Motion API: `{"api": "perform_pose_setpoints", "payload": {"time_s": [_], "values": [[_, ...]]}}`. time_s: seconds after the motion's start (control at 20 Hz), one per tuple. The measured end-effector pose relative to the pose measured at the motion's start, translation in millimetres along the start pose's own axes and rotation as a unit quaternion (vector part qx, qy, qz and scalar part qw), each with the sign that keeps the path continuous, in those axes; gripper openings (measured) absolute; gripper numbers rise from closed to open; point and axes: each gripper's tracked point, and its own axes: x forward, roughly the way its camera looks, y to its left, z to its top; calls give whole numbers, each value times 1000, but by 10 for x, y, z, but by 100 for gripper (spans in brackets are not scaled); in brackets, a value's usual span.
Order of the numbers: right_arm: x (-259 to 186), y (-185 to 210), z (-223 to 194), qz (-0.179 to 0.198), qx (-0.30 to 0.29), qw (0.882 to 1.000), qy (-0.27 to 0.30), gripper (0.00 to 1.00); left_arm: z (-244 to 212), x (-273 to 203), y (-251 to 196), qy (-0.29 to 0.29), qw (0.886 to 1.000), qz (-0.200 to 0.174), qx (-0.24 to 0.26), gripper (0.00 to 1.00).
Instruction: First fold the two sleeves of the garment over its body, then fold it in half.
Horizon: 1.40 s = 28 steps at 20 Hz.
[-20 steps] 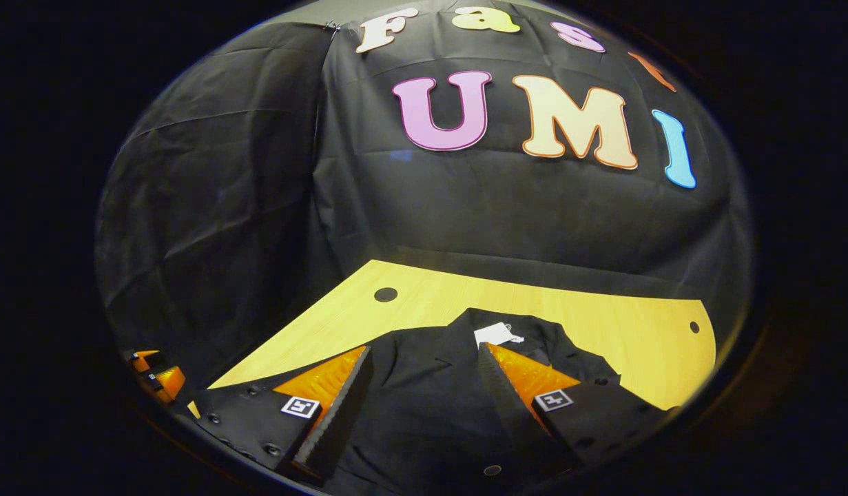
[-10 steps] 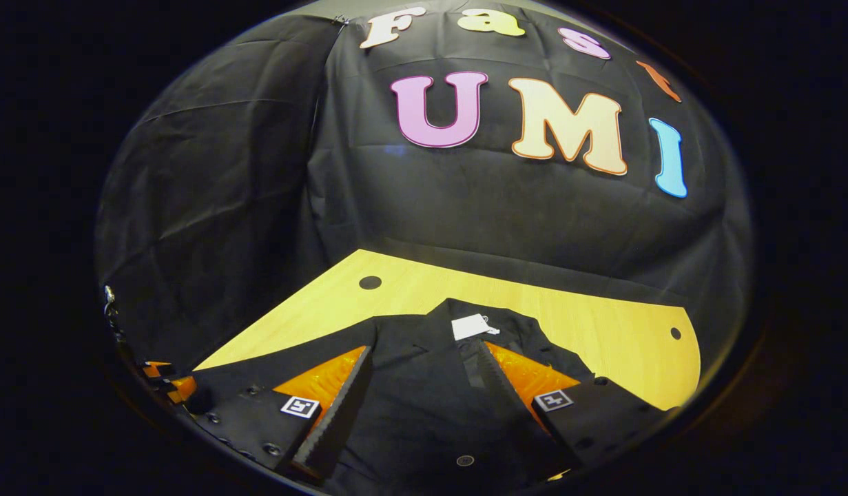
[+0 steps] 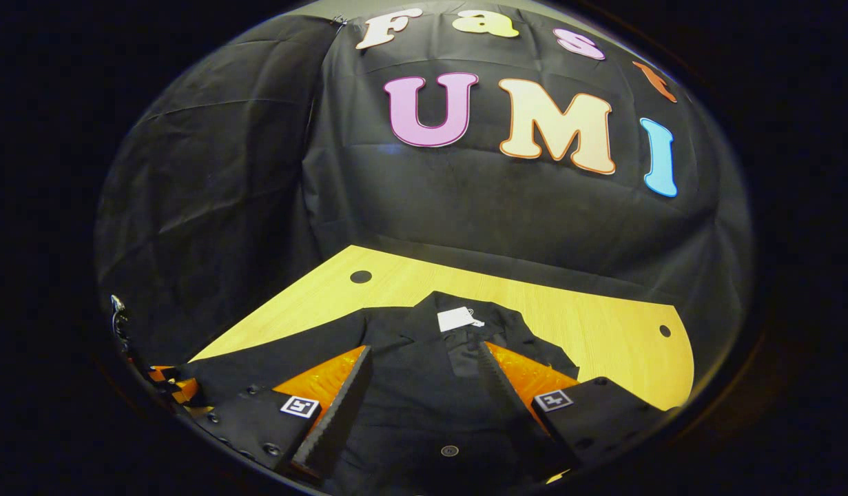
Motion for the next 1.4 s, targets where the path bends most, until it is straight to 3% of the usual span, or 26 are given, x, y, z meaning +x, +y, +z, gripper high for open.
{"api": "perform_pose_setpoints", "payload": {"time_s": [0.05,0.25,0.3,0.55,1.05,1.4], "values": [[-10,-7,-3,0,3,1000,-2,97,-22,-6,-70,0,1000,-4,1,77],[-120,-50,43,2,10,1000,-19,97,43,-48,-263,-6,999,-31,-6,13],[-159,-67,66,3,13,1000,-24,97,52,-35,-234,-1,1000,-26,-15,2],[-341,-134,76,9,22,998,-50,94,210,-166,-257,13,998,-38,-56,0],[-775,-386,-131,23,41,996,-70,97,1304,-388,-1270,-82,990,-118,-1,0],[-1062,-848,-400,2,71,995,-68,97,1636,-465,-2163,-108,976,-179,66,0]]}}
